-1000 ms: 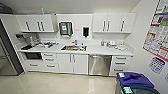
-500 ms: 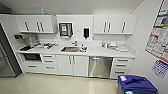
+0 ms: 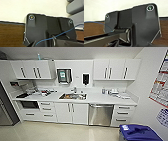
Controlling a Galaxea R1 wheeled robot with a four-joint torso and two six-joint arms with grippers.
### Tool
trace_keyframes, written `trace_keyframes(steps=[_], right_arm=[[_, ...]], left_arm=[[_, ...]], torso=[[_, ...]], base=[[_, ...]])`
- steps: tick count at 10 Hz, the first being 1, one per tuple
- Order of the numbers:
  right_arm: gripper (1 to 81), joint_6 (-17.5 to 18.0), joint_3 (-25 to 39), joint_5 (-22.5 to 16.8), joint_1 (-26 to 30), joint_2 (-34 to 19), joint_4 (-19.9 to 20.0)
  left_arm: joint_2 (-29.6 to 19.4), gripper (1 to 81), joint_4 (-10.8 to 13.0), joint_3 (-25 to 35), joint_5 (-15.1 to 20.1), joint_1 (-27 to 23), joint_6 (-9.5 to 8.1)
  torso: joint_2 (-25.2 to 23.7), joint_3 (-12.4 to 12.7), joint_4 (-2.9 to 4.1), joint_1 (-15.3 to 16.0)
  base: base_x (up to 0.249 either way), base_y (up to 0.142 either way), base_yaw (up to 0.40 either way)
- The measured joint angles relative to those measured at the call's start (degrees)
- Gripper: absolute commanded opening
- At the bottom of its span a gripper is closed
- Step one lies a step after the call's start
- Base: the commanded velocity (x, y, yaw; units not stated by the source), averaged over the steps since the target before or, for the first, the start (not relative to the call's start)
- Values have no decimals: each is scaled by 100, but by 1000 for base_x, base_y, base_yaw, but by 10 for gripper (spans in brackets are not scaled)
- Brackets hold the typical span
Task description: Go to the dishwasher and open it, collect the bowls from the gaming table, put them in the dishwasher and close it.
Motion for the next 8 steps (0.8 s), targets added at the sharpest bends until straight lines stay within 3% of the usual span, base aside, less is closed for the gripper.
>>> trace_keyframes(steps=[8], right_arm=[[811, 0, -13, -11, -41, -122, -2]], left_arm=[[96, 811, 5, 16, 11, 59, 0]], torso=[[-7, 5, 0, -13]], base=[[137, 0, 0]])
